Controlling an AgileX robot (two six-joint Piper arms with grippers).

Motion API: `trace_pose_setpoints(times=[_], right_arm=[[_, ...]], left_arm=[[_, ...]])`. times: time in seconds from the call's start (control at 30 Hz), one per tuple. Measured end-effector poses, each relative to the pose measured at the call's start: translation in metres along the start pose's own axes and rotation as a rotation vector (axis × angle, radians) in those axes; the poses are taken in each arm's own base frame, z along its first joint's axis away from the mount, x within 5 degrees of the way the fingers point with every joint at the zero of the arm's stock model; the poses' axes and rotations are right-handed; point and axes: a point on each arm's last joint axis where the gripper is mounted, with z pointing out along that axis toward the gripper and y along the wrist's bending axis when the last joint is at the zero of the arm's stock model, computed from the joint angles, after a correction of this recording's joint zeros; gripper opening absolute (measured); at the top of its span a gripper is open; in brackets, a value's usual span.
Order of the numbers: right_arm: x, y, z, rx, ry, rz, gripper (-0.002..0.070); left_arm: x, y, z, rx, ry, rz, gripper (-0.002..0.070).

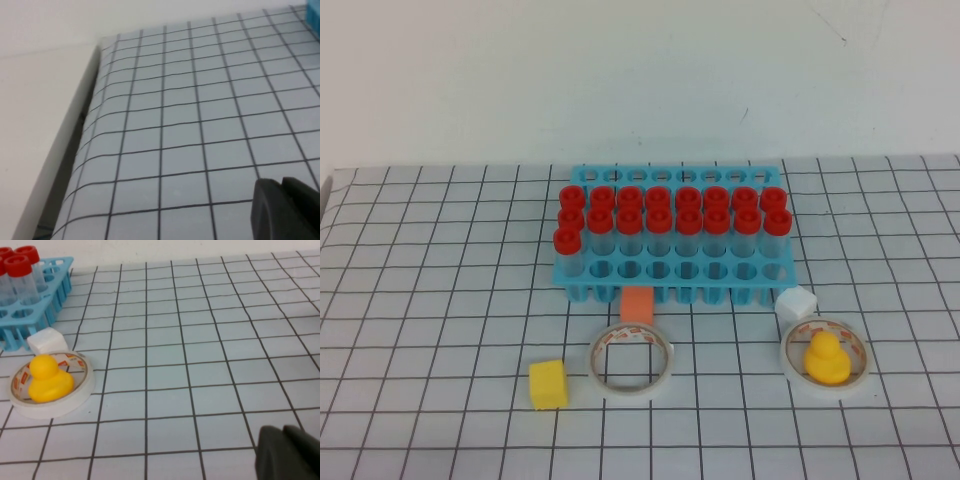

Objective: Place the test tubes

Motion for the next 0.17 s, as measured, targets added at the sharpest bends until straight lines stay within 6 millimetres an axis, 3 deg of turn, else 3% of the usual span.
trace_pose_setpoints(times=[0.17], right_arm=[[0.0,0.0,0.0,0.0,0.0,0.0,-0.0001]], left_arm=[[0.0008,-0.0039,-0.0003,0.071,0.002,0.083,-0.0001]])
